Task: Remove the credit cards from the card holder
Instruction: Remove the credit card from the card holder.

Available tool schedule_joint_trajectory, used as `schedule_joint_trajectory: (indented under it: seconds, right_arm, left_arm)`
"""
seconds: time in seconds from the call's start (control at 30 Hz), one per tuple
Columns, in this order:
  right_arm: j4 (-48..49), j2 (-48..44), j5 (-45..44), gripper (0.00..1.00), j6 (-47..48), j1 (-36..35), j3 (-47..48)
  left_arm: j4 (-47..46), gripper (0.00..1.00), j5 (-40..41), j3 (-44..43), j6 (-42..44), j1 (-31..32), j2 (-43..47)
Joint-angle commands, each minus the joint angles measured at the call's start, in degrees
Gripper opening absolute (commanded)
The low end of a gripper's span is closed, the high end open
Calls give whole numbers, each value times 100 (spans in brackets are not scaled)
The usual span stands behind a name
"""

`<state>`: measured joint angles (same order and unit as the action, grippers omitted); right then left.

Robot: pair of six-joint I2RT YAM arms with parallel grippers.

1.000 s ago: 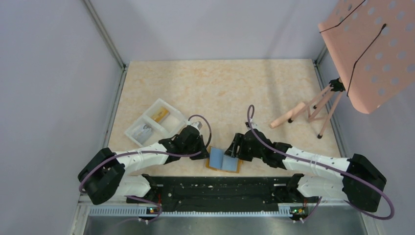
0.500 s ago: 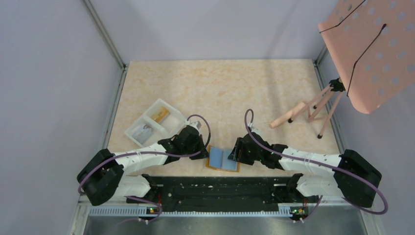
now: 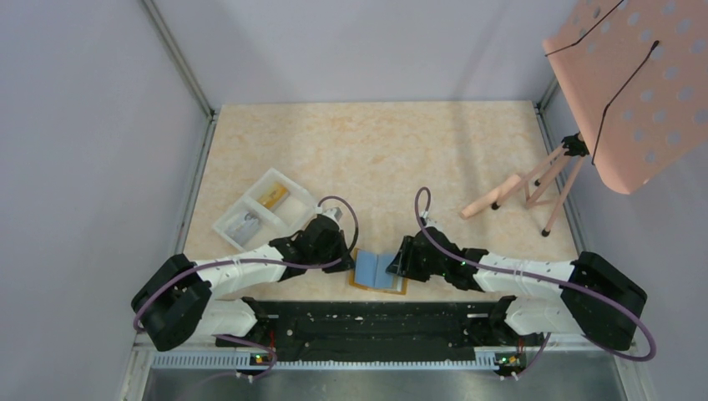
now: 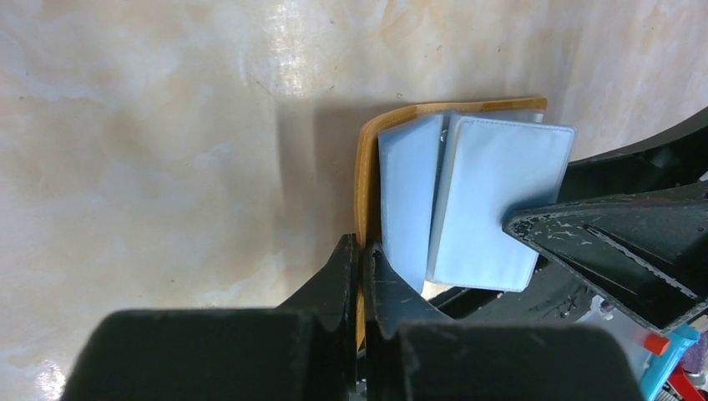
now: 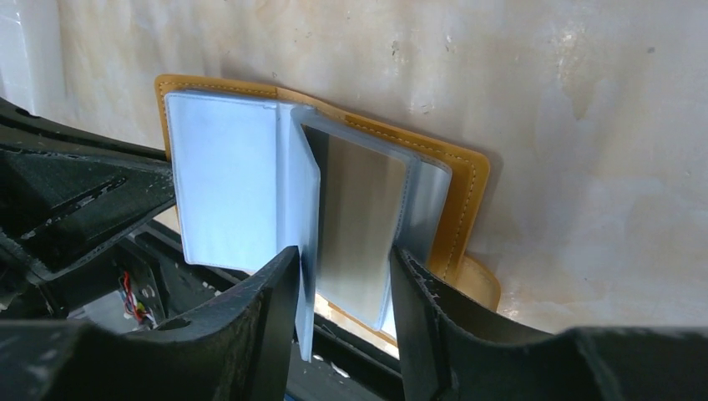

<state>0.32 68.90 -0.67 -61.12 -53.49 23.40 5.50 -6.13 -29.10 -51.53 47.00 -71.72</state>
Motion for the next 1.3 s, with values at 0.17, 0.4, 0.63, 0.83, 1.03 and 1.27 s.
schedule_joint_trajectory:
  seconds: [0.17,0.4,0.63,0.83,1.03,1.27]
  right_arm:
    - [685,-273,149,37,-42,-41,-11]
    - [973,-303,388,51,57,-44,-26]
    - [1043,-364,345,51,90,-44,-56]
    - [1376,-354,471,59,129,-42,-140]
    - [1521,-409,417,56,105,-41,-249]
    - [1774,-419,440,54,71,-40,-373]
  left_arm:
    - [-247,0,16,31,1,28,78]
    - [-255,0,-17,-7,20,29,0]
    - [-230,0,-11,-34,28,33,-32]
    - [-238,0,-26,-59,18,34,-67]
    - [-236,0,-15,-53,13,28,-90]
    - [-262,0,-7,-21,-15,30,-85]
